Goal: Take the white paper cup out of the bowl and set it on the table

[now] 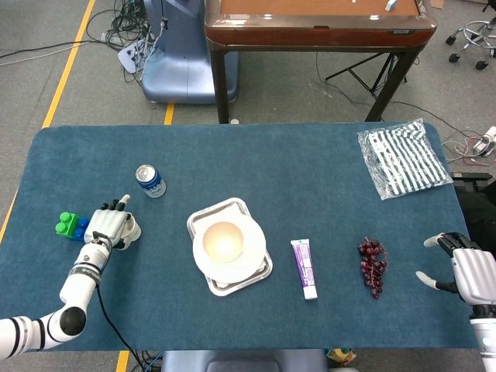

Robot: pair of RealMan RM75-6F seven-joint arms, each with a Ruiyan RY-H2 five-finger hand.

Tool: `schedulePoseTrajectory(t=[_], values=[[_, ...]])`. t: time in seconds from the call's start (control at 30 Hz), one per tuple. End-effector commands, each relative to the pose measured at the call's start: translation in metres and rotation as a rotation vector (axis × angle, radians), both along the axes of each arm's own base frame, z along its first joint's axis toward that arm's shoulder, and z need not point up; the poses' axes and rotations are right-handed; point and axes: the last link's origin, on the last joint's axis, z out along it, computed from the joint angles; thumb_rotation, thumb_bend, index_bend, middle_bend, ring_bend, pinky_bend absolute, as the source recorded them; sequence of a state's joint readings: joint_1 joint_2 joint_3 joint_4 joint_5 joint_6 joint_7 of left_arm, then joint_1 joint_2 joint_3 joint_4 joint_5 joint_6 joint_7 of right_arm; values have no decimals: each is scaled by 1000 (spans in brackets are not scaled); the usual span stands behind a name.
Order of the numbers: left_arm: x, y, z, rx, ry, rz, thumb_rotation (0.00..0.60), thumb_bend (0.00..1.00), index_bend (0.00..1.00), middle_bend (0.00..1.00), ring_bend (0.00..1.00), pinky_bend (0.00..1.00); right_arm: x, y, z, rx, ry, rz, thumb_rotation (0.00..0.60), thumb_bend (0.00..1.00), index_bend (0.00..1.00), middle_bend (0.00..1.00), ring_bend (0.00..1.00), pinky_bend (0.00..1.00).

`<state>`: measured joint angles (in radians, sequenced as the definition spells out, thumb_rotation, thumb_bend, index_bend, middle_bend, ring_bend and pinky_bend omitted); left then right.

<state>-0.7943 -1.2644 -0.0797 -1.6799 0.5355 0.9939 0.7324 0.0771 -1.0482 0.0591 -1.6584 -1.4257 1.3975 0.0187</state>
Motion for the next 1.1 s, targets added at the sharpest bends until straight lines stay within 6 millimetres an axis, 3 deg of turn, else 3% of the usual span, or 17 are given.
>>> schedulePoseTrajectory(t=[0.03,0.57,0.87,1.1], values=[[2,-4,5,9,-9,-13,600,337,423,0,0,103,0,0,0,0,0,1,600,174,408,382,245,342],[14,-56,53,164,-99,-235,600,337,423,0,0,103,0,0,-4,12,10,-2,600,174,408,382,245,342],[-19,-100,52,226,-101,-357,600,337,422,0,0,103,0,0,-5,7,24,-5,600,174,408,382,245,342],[-49,-140,39,268,-143,-406,600,338,420,0,0,103,-1,-1,-3,-19,46,-13,600,174,408,382,245,342]])
